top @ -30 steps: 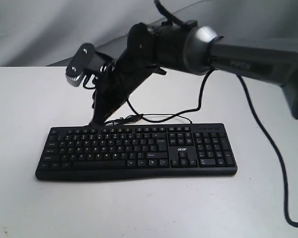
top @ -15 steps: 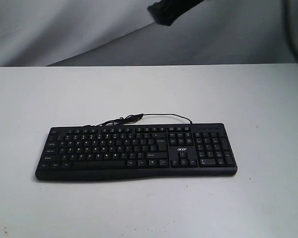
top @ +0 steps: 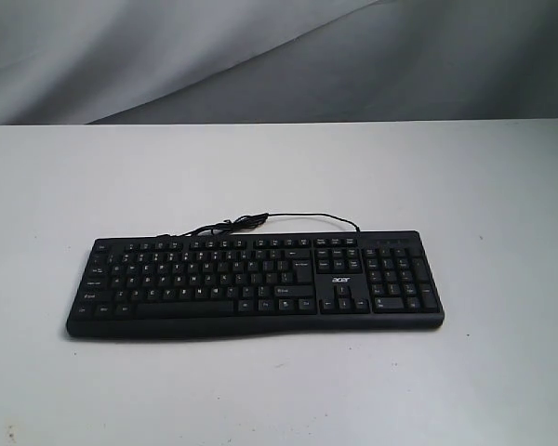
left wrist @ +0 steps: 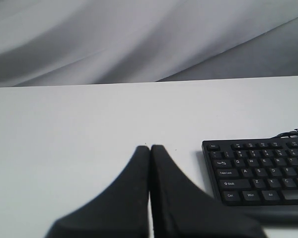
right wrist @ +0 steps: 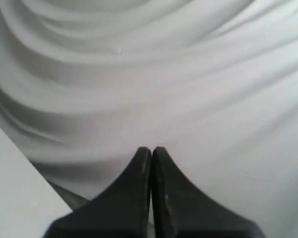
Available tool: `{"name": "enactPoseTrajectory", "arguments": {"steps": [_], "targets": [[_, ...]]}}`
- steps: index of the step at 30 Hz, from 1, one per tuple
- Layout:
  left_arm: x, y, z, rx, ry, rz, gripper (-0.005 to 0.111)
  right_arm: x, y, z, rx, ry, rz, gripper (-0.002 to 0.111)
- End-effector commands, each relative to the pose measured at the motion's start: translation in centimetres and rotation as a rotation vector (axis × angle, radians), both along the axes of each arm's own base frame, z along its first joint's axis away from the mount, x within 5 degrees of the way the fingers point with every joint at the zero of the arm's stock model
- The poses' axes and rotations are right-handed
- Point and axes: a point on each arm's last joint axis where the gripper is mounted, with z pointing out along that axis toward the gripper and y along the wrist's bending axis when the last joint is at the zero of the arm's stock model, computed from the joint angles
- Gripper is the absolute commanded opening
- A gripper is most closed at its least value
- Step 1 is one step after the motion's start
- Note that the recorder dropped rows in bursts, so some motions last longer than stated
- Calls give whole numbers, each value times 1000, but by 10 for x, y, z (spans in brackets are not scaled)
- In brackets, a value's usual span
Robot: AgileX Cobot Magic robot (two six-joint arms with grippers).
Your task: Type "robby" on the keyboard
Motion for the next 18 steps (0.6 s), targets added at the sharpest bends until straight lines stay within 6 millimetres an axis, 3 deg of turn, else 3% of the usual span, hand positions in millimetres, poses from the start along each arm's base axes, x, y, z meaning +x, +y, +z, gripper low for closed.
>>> {"name": "enactPoseTrajectory", "arguments": {"steps": [1, 6, 11, 16, 18], "targets": [[0, 0, -1, -11, -5, 2, 1, -17, -14, 11, 56, -53, -3, 0], [0, 0, -1, -11, -5, 2, 1, -39, -24, 19, 182, -8, 53, 0], [0, 0, -1, -11, -5, 2, 1, -36, -27, 3, 166, 108, 20, 0], [0, 0, -1, -11, -5, 2, 1, -33, -56, -39, 237, 218, -188, 0], [0, 0, -1, -11, -5, 2, 1, -38, -75, -72, 259, 244, -329, 0]]}}
